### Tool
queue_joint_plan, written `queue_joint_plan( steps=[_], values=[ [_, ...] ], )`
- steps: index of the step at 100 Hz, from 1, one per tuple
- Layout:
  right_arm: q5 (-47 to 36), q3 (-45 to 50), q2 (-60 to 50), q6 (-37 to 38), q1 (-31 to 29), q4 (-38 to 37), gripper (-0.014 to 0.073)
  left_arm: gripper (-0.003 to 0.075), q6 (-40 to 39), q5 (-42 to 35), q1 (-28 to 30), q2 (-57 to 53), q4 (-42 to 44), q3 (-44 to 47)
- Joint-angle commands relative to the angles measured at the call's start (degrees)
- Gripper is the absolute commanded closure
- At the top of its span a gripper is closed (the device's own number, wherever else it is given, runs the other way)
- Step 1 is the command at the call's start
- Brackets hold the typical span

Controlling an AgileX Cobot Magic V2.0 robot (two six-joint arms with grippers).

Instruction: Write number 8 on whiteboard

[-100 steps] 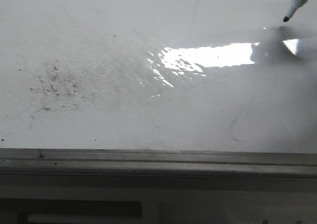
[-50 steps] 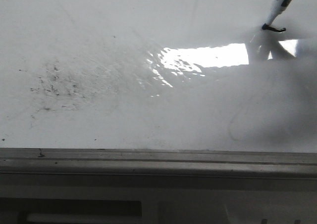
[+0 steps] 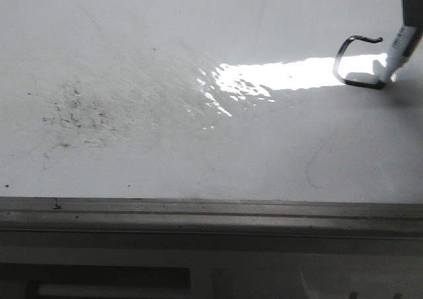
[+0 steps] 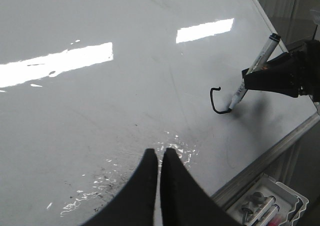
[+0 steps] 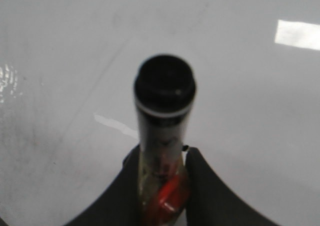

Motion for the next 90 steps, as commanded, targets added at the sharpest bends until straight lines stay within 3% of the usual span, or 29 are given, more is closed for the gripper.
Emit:
queue_joint_plan(
  steps=[1,26,52,90],
  values=[
    [6.6,-0.9,-1.4,-1.1,-2.4,-2.7,0.0638,0.0741,-0.1,-1.0,0.1,0.3,-2.3,-1.5],
    [7.4,1.3,-3.2,-1.1,-0.6,-1.0,0.0638,0.0741,-0.1,-1.0,0.1,0.3,-2.3,-1.5],
    [-3.9,2.6,0.1,-1.1,4.9,-0.7,0.0638,0.0741,-0.1,0.1,0.1,0.3,-2.3,-1.5],
    [-6.3,-3.5,3.4,-1.1,3.0,-2.4,0.0638,0.0741,-0.1,0.8,0.1,0.3,-2.3,-1.5]
  ],
)
